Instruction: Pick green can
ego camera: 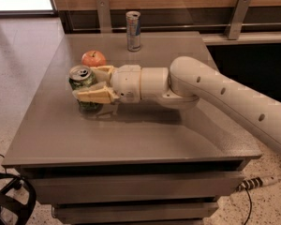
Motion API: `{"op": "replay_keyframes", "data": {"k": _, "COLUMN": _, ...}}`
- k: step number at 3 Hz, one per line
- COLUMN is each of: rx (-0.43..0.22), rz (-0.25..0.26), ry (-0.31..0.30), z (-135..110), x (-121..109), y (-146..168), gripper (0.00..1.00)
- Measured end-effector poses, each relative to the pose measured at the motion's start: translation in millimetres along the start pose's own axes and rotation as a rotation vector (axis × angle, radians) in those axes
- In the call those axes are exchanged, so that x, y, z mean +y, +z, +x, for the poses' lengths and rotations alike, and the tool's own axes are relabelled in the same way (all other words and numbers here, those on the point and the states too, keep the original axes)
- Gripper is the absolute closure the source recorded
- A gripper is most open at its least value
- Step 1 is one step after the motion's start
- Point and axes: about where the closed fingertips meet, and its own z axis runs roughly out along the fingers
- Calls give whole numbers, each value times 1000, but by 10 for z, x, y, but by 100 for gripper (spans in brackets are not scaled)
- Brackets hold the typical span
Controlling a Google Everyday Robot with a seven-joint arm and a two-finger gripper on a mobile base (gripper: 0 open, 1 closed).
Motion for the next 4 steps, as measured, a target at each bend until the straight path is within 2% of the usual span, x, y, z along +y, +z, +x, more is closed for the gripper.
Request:
{"op": "replay_keyframes", "data": {"k": 1, "rx": -1, "rz": -6, "ry": -1, "z": -12, "x": 18, "y": 27, "gripper": 100}}
{"op": "replay_keyframes", "data": {"k": 2, "rx": -1, "rz": -6, "ry": -2, "z": -15, "x": 19, "y": 29, "gripper": 100}}
{"op": "replay_keyframes", "data": {"k": 3, "rx": -7, "rz": -3, "ry": -59, "z": -282, "x": 11, "y": -113, "gripper": 100}}
{"op": "replay_keyframes", "data": {"k": 4, "rx": -3, "rz": 13, "ry": -174, "z": -816, "x": 28, "y": -379, "gripper": 100}}
